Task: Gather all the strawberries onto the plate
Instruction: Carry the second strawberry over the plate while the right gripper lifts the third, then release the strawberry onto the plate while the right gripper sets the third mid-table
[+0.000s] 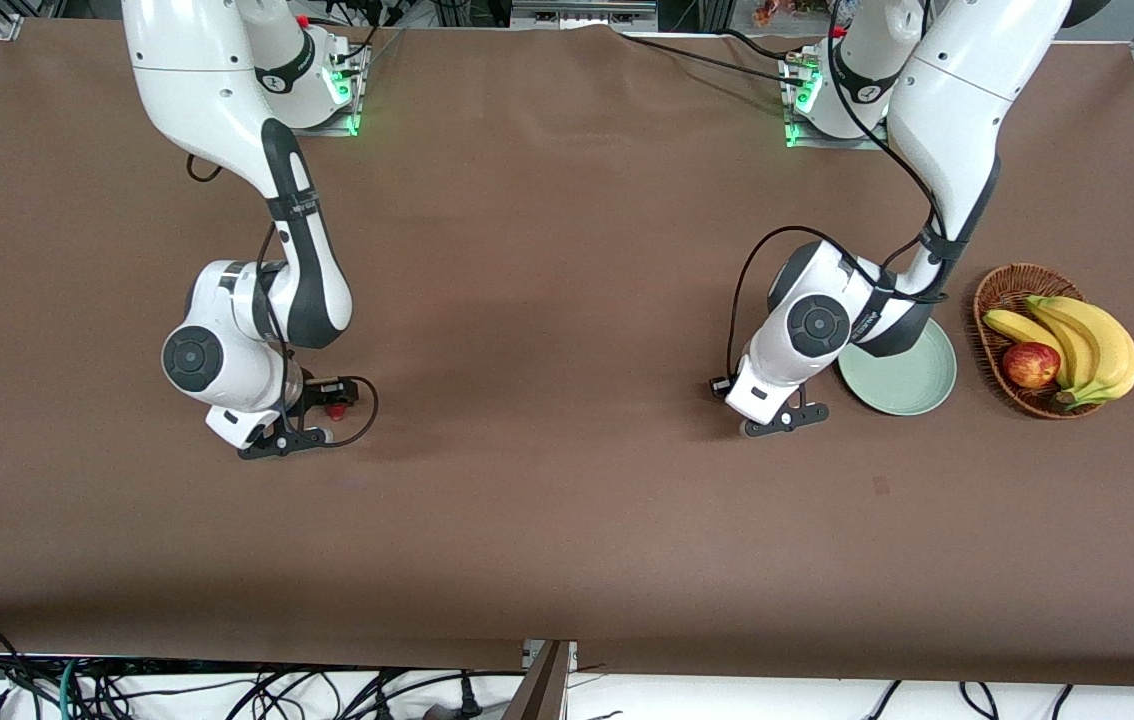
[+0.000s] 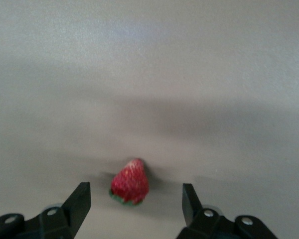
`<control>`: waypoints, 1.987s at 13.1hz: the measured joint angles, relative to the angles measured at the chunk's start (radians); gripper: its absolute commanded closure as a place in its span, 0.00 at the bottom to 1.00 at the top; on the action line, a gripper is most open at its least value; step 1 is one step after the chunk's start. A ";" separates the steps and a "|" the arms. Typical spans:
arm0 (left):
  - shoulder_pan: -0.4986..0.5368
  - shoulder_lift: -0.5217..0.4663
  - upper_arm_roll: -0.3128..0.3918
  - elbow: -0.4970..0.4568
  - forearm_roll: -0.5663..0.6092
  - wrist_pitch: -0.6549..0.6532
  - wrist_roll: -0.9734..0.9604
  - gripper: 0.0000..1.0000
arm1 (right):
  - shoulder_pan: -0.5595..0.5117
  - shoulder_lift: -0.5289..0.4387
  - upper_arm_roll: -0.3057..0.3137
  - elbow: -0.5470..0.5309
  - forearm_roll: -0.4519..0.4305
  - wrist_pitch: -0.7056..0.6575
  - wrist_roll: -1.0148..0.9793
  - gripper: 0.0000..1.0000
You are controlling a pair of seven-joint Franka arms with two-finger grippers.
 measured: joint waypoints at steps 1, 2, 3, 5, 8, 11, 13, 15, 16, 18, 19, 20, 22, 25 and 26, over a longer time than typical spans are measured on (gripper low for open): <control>0.003 -0.006 0.002 0.048 -0.002 -0.069 0.006 0.90 | 0.000 0.008 0.003 0.000 0.005 0.012 0.000 0.32; 0.006 -0.018 0.012 0.101 -0.021 -0.144 0.028 0.90 | 0.000 0.013 0.003 0.000 0.012 0.015 0.000 0.39; 0.007 -0.041 0.041 0.145 -0.074 -0.214 0.090 0.90 | 0.000 0.015 0.003 0.000 0.015 0.017 0.000 0.48; 0.009 -0.110 0.137 0.172 -0.173 -0.317 0.270 0.90 | 0.000 0.016 0.003 0.000 0.017 0.016 0.000 0.67; 0.020 -0.180 0.302 0.159 -0.253 -0.414 0.558 0.90 | 0.000 0.015 0.003 0.002 0.020 0.010 0.006 0.74; 0.033 -0.180 0.416 0.094 -0.294 -0.384 0.766 0.90 | 0.020 0.001 0.012 0.039 0.028 -0.076 0.094 0.74; 0.034 -0.177 0.431 -0.004 -0.299 -0.264 0.814 0.89 | 0.091 -0.023 0.016 0.085 0.029 -0.153 0.275 0.74; 0.029 -0.173 0.430 -0.106 -0.300 -0.149 0.824 0.89 | 0.200 -0.048 0.020 0.106 0.030 -0.173 0.468 0.74; 0.028 -0.172 0.430 -0.151 -0.300 -0.103 0.826 0.89 | 0.260 -0.051 0.021 0.113 0.030 -0.160 0.574 0.74; 0.028 -0.171 0.430 -0.212 -0.300 -0.049 0.836 0.85 | 0.366 -0.042 0.024 0.118 0.030 -0.083 0.754 0.72; 0.028 -0.171 0.430 -0.224 -0.300 -0.044 0.838 0.81 | 0.406 -0.027 0.027 0.124 0.030 -0.040 0.834 0.72; 0.028 -0.172 0.431 -0.229 -0.300 -0.044 0.838 0.55 | 0.429 -0.004 0.043 0.148 0.030 0.000 0.915 0.71; 0.028 -0.171 0.431 -0.233 -0.300 -0.044 0.839 0.00 | 0.440 0.067 0.105 0.247 0.030 0.066 1.098 0.64; 0.027 -0.178 0.431 -0.229 -0.300 -0.050 0.840 0.00 | 0.467 0.212 0.148 0.428 0.029 0.168 1.354 0.53; 0.026 -0.188 0.431 -0.223 -0.300 -0.059 0.840 0.00 | 0.483 0.258 0.150 0.472 0.029 0.218 1.420 0.47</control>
